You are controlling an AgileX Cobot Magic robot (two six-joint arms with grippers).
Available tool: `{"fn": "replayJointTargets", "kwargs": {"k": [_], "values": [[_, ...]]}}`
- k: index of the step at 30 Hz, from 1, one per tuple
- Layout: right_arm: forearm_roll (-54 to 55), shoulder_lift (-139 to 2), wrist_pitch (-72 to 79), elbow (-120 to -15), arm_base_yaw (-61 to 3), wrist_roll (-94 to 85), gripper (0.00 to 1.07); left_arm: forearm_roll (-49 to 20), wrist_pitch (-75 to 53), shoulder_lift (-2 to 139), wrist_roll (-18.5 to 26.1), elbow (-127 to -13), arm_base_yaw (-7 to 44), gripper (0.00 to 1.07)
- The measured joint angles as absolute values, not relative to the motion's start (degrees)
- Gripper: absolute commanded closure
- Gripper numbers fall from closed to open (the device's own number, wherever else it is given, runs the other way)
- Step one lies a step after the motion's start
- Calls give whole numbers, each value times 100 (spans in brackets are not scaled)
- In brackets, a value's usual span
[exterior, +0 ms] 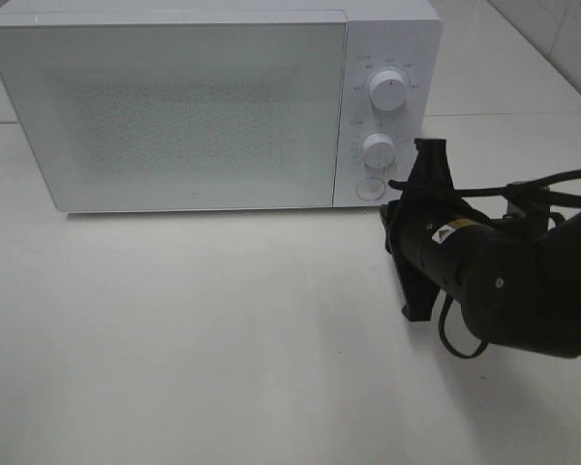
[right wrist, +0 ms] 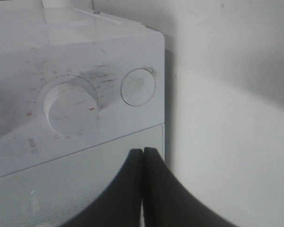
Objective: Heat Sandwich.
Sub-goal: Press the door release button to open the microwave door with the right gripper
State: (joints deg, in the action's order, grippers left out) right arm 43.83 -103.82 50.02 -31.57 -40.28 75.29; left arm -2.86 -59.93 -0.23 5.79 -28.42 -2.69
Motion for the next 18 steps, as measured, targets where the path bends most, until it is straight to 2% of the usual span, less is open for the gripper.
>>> {"fn": "replayJointTargets", "kwargs": {"k": [5,18], "values": [[4045,-10594,4807,-3518,-3678,7506,107,-286,-5993,-23,579,-2842,-269,9],[3724,-11270,4629,-4183,-3518,7706,107,-286,-5993,-23,579,-2842,-269,9]]}}
